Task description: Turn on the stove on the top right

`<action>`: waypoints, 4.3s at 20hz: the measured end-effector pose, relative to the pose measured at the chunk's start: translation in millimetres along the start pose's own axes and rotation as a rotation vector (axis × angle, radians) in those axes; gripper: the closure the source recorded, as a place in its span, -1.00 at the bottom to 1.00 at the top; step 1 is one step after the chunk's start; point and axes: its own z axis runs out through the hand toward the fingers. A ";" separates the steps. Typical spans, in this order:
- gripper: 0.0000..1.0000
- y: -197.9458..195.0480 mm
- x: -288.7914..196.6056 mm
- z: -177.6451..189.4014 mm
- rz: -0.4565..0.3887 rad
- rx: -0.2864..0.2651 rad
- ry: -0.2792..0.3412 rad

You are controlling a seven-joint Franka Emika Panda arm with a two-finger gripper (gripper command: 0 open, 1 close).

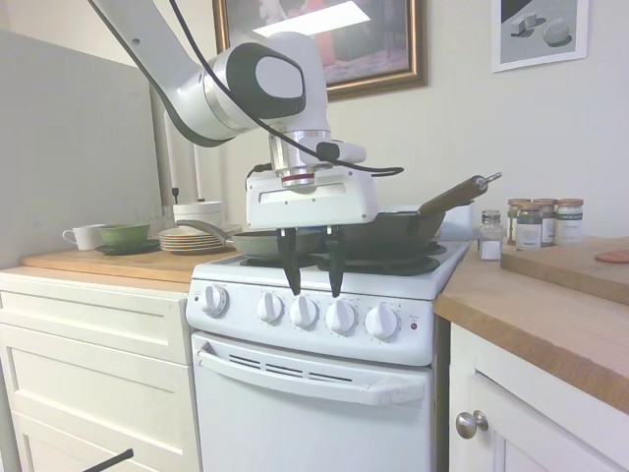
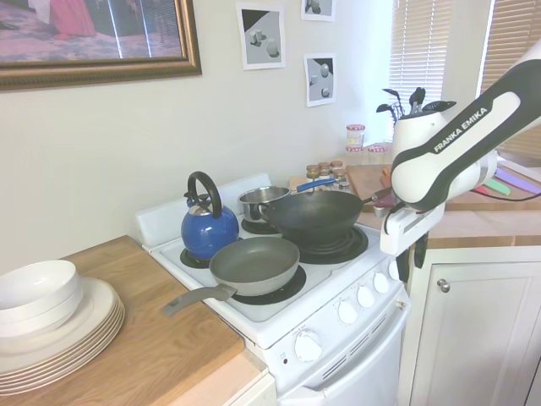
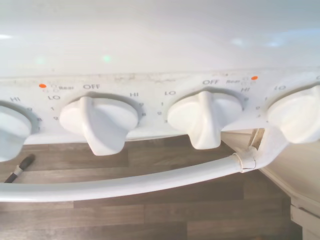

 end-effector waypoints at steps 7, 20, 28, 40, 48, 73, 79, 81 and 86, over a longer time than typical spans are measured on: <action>1.00 0.9 1.5 3.3 0.003 0.001 0.001; 1.00 -7.6 6.8 10.8 -0.006 -0.005 -0.002; 1.00 -18.3 12.4 28.4 -0.013 -0.012 -0.009; 1.00 -22.9 19.9 34.6 -0.011 -0.007 0.001; 1.00 -34.3 24.1 32.3 -0.019 0.000 0.017; 1.00 -48.7 49.7 34.6 -0.001 0.002 0.019; 1.00 -54.0 46.2 34.5 -0.010 0.002 0.014; 1.00 -53.9 46.2 34.6 -0.008 0.003 0.013; 1.00 -54.3 44.9 36.1 -0.008 0.003 0.009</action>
